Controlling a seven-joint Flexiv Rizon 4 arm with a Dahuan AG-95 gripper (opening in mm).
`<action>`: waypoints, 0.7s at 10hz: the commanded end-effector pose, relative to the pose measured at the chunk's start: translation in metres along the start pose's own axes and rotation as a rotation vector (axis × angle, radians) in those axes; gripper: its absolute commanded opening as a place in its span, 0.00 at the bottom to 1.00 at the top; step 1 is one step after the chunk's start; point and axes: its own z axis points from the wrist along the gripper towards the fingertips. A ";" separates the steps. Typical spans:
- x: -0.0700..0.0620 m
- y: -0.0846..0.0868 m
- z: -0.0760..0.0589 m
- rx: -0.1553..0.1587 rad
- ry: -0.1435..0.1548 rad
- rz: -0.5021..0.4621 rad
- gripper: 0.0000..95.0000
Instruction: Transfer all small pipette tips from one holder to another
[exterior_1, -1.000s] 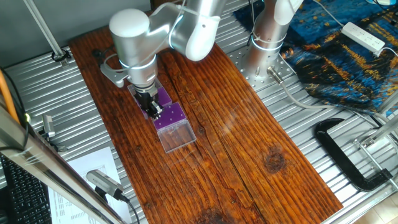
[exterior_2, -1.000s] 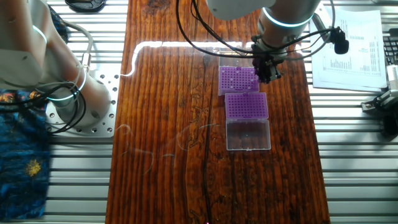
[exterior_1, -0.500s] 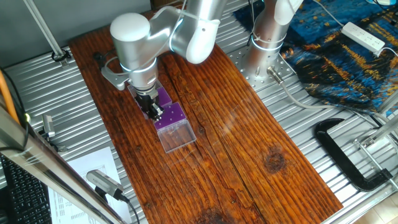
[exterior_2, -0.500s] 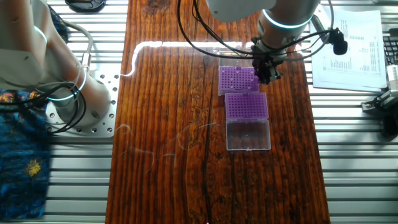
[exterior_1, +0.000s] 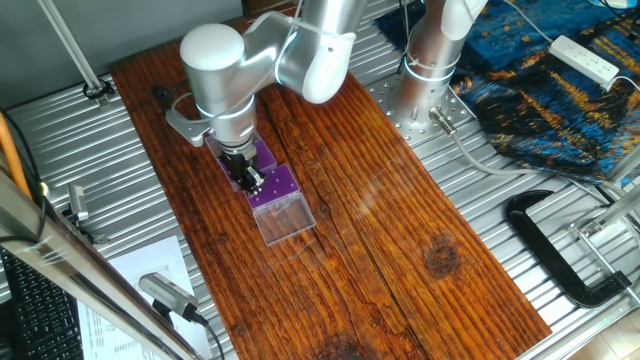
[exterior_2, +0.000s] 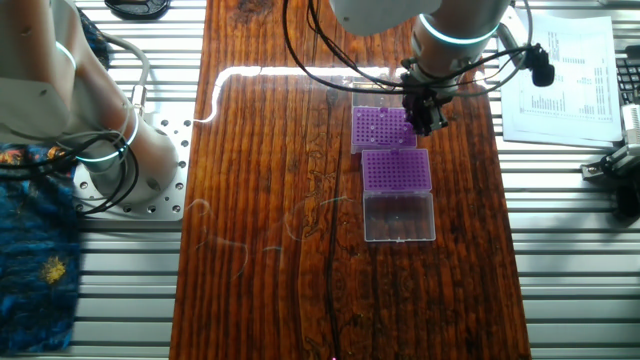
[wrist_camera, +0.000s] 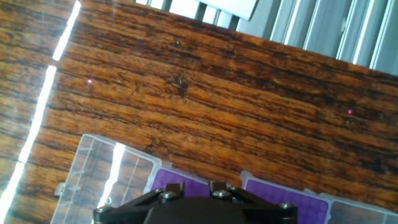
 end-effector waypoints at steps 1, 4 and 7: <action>0.001 0.000 0.001 0.002 0.002 0.002 0.20; 0.002 0.000 0.005 0.008 0.002 0.002 0.20; 0.002 0.000 0.005 0.010 0.002 0.003 0.00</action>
